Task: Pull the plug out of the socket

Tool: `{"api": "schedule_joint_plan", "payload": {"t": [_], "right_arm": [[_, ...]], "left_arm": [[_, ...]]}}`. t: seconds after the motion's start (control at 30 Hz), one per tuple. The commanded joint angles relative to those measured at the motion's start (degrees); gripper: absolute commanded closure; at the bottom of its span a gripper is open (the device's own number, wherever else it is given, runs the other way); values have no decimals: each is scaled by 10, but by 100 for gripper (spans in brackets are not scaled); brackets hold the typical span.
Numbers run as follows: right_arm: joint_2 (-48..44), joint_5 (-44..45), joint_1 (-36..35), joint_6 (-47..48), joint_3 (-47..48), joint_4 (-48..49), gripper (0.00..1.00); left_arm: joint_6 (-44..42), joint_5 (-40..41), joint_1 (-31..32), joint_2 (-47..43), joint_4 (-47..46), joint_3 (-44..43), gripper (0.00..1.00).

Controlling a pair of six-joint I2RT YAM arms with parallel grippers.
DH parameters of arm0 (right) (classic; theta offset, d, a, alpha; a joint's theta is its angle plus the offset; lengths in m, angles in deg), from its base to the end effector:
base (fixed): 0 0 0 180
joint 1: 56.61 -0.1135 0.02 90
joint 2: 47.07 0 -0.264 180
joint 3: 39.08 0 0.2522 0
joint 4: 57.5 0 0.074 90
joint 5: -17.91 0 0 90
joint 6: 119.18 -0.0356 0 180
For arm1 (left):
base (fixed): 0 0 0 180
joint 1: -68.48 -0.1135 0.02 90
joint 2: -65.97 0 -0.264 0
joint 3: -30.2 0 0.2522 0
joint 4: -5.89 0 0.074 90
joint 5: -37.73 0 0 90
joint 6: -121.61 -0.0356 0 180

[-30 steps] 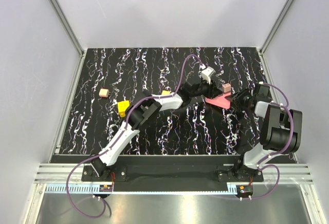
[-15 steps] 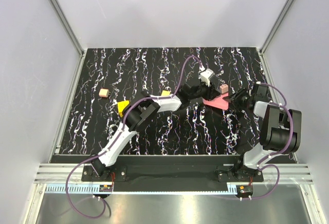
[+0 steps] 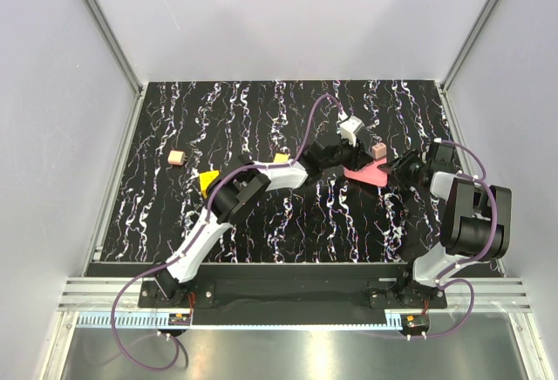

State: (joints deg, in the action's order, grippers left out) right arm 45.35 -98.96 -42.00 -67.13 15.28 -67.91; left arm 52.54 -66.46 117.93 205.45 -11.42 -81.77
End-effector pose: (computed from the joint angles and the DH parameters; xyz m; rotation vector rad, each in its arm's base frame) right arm 0.2942 -0.0601 0.1426 0.8755 2.2685 0.7523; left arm 0.3517 -0.4245 0.1493 0.6490 1.7637 -1.0908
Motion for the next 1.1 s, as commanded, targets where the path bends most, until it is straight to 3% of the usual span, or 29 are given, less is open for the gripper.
{"api": "schedule_joint_plan", "payload": {"t": [0.0, 0.13, 0.3, 0.57, 0.67, 0.9, 1.07], "right_arm": [[21, 103, 0, 30, -21, -84, 100], [22, 103, 0, 30, -19, -84, 100], [22, 103, 0, 31, -19, -84, 100], [23, 103, 0, 31, -19, -84, 100], [22, 103, 0, 31, -19, -84, 100], [22, 103, -1, 31, -19, -84, 100], [22, 103, -1, 31, -19, -84, 100]], "left_arm": [[20, -22, 3, -43, -153, -37, 100], [21, -29, 1, -39, -167, -44, 100], [85, -17, -12, -28, -224, -26, 100], [108, 19, -23, -20, -212, -35, 100], [155, 17, -34, -7, -223, -43, 100], [127, 17, -43, -21, -204, -41, 100], [229, -26, -67, 14, -238, -69, 100]]}}
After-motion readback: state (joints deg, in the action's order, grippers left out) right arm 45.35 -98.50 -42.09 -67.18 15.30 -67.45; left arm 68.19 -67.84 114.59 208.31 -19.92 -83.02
